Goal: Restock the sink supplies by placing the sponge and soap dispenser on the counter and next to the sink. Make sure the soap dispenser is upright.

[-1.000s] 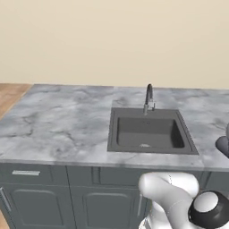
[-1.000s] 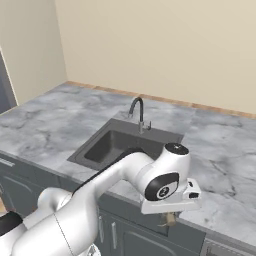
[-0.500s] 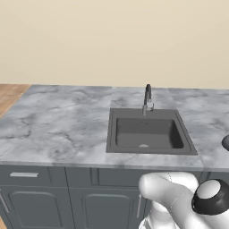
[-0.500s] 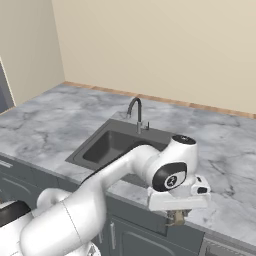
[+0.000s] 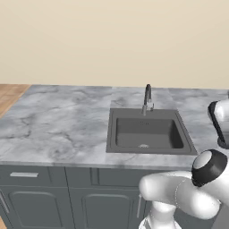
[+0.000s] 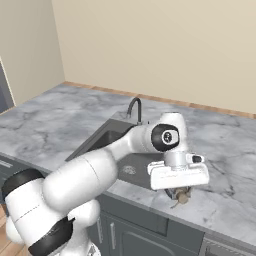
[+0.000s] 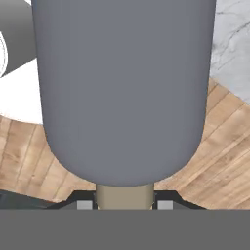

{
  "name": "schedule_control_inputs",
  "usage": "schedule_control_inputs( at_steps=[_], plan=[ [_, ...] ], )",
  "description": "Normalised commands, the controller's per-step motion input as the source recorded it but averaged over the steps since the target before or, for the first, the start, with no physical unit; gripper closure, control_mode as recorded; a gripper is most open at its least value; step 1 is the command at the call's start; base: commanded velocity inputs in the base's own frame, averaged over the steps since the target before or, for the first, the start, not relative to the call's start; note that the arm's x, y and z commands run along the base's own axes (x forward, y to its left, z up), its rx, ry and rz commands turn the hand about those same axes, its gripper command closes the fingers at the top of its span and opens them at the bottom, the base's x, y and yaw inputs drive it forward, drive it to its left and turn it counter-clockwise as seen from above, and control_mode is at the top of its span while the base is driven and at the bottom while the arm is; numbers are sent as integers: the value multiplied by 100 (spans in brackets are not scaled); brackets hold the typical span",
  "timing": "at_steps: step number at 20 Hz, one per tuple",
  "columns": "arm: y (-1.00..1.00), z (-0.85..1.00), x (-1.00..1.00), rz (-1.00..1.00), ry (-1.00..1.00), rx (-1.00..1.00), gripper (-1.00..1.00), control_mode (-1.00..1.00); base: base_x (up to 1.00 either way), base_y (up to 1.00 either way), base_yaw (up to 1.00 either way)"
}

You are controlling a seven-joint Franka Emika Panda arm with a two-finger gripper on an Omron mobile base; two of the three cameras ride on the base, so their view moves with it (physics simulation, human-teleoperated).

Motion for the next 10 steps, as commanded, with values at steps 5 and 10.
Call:
schedule_control_inputs(
  at_steps=[5,10],
  plan=[
    [0,0,62,11,42,-13,100,-100,0,0,0],
    [0,2,70,16,36,-11,100,-100,0,0,0]
  ],
)
